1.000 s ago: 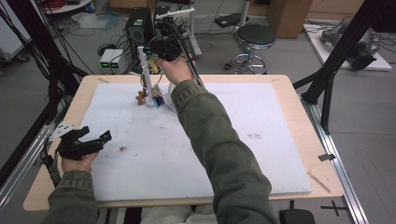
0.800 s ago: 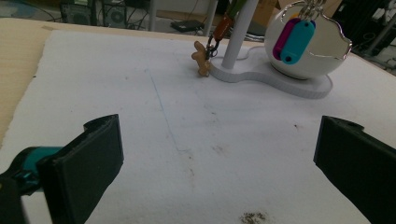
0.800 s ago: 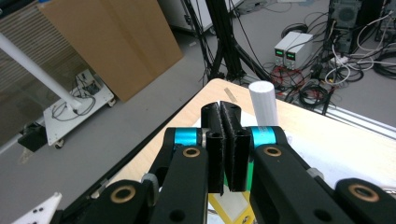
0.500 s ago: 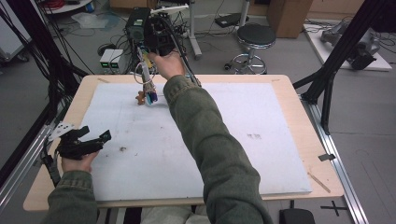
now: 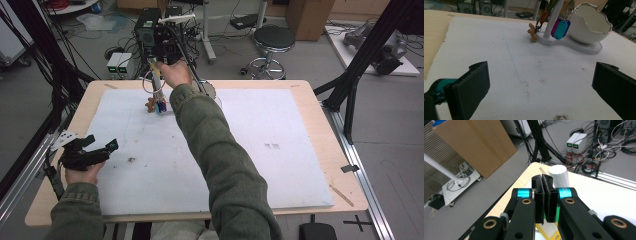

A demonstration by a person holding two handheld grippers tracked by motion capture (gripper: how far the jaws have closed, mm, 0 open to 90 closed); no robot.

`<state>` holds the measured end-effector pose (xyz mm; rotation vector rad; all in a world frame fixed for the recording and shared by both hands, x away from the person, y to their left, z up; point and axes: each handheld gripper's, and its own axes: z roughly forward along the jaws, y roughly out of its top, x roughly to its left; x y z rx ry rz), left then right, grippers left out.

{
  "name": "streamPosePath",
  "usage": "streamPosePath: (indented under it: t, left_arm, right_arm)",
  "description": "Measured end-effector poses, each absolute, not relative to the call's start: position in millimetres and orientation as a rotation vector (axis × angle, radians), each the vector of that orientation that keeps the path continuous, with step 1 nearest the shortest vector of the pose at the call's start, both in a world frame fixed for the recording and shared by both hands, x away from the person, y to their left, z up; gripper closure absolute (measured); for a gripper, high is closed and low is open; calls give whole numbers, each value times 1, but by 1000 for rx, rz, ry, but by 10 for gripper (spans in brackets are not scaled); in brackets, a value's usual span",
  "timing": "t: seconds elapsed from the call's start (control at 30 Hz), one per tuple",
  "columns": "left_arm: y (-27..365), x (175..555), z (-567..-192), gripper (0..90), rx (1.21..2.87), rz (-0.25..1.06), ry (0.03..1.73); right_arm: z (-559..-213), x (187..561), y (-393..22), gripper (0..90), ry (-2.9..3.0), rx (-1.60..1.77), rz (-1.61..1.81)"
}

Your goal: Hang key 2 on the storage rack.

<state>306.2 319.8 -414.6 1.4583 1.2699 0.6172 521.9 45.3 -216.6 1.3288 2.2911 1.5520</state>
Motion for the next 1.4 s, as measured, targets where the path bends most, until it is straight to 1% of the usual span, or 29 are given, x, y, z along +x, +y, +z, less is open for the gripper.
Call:
streamPosePath:
  t: [0.4,0.5,0.53,0.57,0.87,1.03,1.1,1.17,1.23,1.27,1.3,1.4]
  left_arm:
    - [320,307,-415,19,1460,614,1266]
    - [320,307,-415,19,1463,615,1266]
    - [320,307,-415,19,1460,614,1266]
    - [320,307,-415,19,1458,616,1267]
    - [320,307,-415,19,1465,615,1264]
    - [320,307,-415,19,1460,615,1267]
    - [320,307,-414,19,1460,618,1268]
    - [320,307,-414,19,1463,617,1268]
    - [320,307,-414,19,1465,617,1265]
    - [319,307,-414,19,1465,619,1266]
    - [319,307,-414,19,1466,620,1265]
    - [319,307,-414,19,1466,621,1265]
  right_arm:
    - [-227,526,45,884,2281,1351,1548]
    - [-230,526,46,870,2296,1349,1529]
    - [-231,525,46,811,2295,1356,1521]
    - [-232,526,45,723,2298,1362,1511]
    - [-231,522,29,357,2304,1351,1502]
    - [-231,519,18,208,2296,1372,1495]
    - [-231,517,12,175,2290,1373,1478]
    - [-232,516,6,108,2287,1371,1465]
    - [-232,514,1,95,2293,1357,1445]
    - [-233,514,-2,66,2289,1358,1434]
    - [-233,514,-4,13,2292,1350,1420]
    - [-235,513,-10,11,2312,1340,1406]
